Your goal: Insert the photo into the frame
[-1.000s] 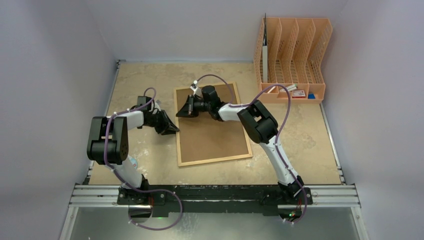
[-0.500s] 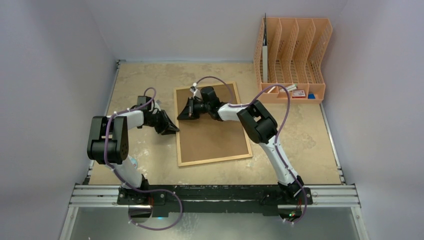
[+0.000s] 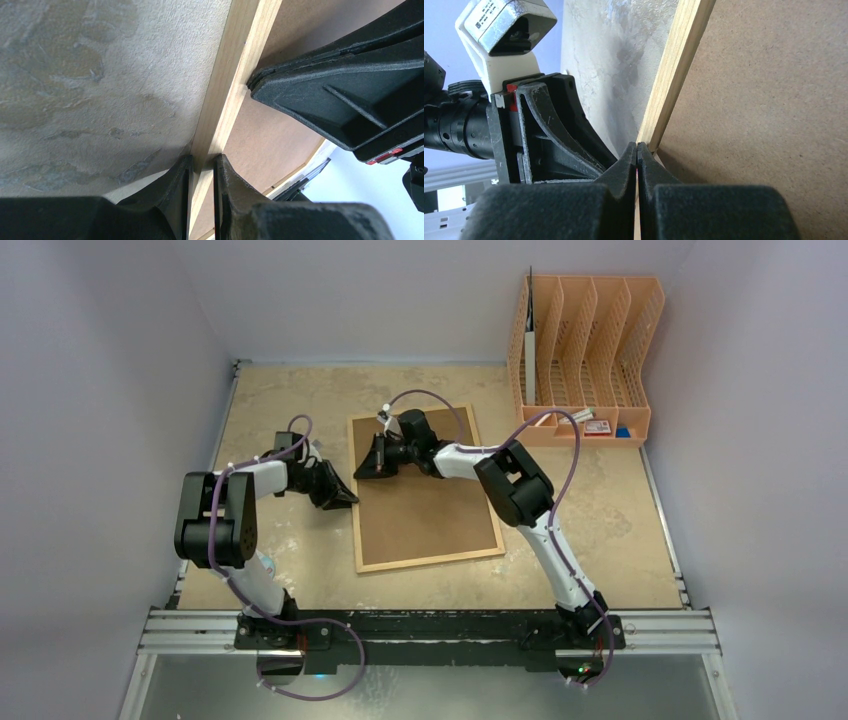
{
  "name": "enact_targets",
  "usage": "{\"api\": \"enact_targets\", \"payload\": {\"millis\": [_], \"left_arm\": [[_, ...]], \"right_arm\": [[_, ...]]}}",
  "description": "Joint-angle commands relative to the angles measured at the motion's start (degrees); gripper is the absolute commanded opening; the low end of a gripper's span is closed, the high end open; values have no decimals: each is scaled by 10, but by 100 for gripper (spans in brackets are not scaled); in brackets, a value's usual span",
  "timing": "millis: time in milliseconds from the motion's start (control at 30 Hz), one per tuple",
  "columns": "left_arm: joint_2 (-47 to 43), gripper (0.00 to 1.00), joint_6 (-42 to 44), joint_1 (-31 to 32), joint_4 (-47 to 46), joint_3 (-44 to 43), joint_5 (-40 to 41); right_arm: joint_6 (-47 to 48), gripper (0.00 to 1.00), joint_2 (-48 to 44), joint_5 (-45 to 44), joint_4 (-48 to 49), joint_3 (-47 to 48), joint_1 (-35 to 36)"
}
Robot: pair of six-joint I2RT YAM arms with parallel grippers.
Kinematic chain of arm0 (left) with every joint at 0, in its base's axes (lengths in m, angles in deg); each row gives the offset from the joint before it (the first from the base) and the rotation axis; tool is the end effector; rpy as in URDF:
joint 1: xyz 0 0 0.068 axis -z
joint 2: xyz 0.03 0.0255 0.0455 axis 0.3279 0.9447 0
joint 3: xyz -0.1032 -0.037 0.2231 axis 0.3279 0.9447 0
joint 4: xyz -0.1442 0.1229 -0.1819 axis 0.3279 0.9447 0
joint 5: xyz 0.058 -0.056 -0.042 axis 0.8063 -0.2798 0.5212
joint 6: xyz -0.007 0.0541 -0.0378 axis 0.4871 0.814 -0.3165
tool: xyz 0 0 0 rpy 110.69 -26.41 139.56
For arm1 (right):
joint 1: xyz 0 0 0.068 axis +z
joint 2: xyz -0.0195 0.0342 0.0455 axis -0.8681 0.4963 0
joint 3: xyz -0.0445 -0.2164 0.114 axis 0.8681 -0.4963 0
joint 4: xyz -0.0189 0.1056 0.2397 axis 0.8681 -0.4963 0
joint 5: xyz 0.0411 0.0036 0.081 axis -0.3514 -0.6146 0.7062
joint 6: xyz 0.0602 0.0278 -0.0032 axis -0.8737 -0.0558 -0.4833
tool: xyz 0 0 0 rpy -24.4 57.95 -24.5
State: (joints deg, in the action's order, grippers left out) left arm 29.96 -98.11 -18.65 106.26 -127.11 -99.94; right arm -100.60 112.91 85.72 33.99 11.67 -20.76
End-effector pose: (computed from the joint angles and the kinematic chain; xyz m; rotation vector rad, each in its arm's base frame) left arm 0.3047 -0.0302 0.0871 -0.7254 2.7145 -0.9315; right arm 0.3899 0.3639 0.0917 -0.3207 2.2498 1.5986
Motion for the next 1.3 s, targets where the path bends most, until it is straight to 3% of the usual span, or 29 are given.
{"api": "enact_targets", "payload": {"millis": [0, 233, 567, 1267], "left_arm": [[51, 15, 21, 4, -10, 21, 147], [53, 15, 21, 4, -10, 22, 147], [51, 15, 20, 4, -8, 22, 148], [62, 15, 21, 1, 5, 17, 163]], "right_arm": [[31, 0, 21, 2, -60, -25, 3], [41, 0, 30, 8, -84, -17, 3], [58, 0, 42, -81, -175, -5, -5], [79, 0, 47, -91, -214, -26, -28]]}}
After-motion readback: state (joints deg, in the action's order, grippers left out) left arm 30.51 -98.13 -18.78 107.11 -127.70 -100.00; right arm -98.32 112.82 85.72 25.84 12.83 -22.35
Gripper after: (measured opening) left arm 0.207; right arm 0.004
